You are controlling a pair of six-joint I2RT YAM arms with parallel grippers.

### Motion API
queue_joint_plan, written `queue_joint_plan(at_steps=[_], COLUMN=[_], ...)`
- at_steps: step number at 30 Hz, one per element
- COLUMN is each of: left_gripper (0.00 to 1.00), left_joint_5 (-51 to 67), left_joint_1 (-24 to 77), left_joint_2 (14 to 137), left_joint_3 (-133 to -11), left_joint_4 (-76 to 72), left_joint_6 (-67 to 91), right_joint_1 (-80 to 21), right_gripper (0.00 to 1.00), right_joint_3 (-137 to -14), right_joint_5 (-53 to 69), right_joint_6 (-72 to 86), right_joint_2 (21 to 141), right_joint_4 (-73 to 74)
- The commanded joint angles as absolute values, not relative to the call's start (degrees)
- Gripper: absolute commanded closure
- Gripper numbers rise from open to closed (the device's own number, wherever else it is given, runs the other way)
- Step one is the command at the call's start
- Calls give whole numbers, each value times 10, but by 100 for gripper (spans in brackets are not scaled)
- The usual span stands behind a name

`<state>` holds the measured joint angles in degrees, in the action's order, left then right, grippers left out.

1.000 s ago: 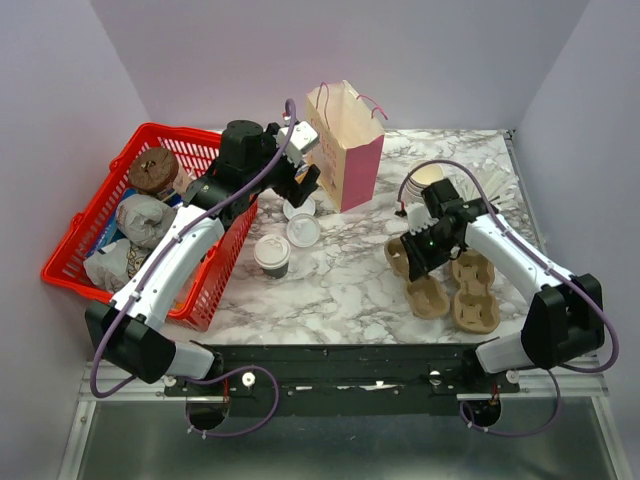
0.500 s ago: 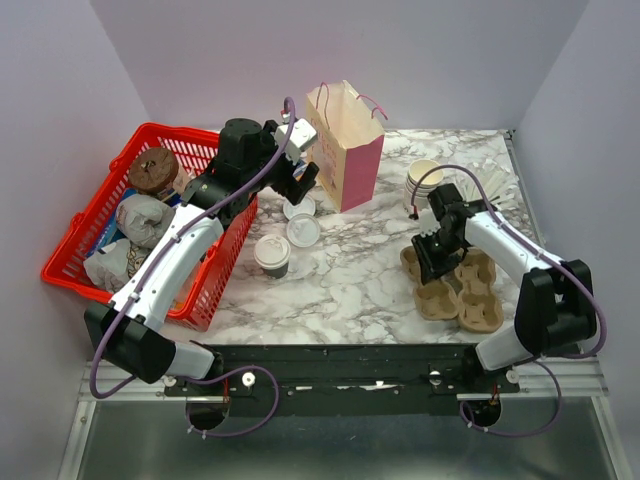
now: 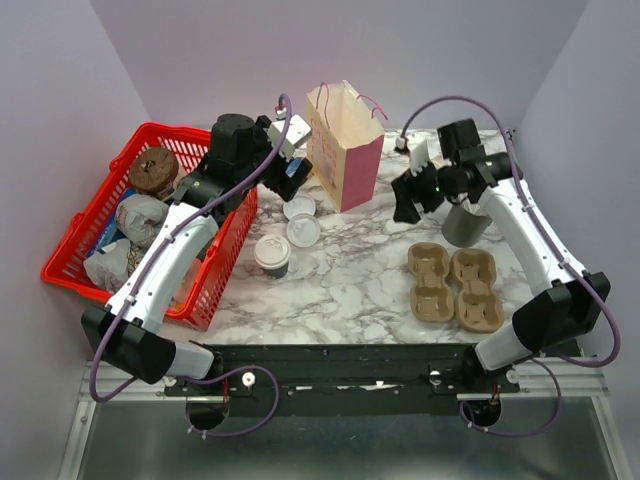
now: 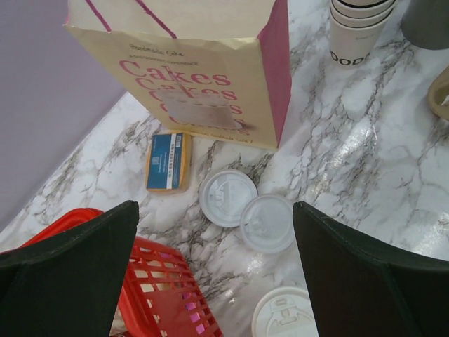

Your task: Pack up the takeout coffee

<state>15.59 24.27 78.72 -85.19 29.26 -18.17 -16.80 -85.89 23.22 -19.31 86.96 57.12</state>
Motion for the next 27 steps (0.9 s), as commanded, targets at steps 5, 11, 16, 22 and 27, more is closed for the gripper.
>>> queue_joint_plan(at_steps=[5,11,16,22,27], left_gripper=[1,1,1,1,1], left_joint_5=[139,133,134,145,153], left_joint_1=[209,202,195,189,185], left_joint_2=[752,730,720,715,716], left_joint_3=[-863,-834,-824,-817,-813], left_joint_4=[330,330,333,333,329], left_joint_6=[-166,-167,-167,-162,-155], right_joint_1=[-211,-245,-277,-290,-290], right_gripper=[21,21,21,30,65], right_joint_3=[-1150,-1310,-1381,-1390,-1366], right_joint_5=[268,239,216,180,159], right_joint_6=[-319,-318,-316,-304,-300], right_joint_2=[1010,1126,1200,1236,1233], right_joint_4=[559,545,516,510,509])
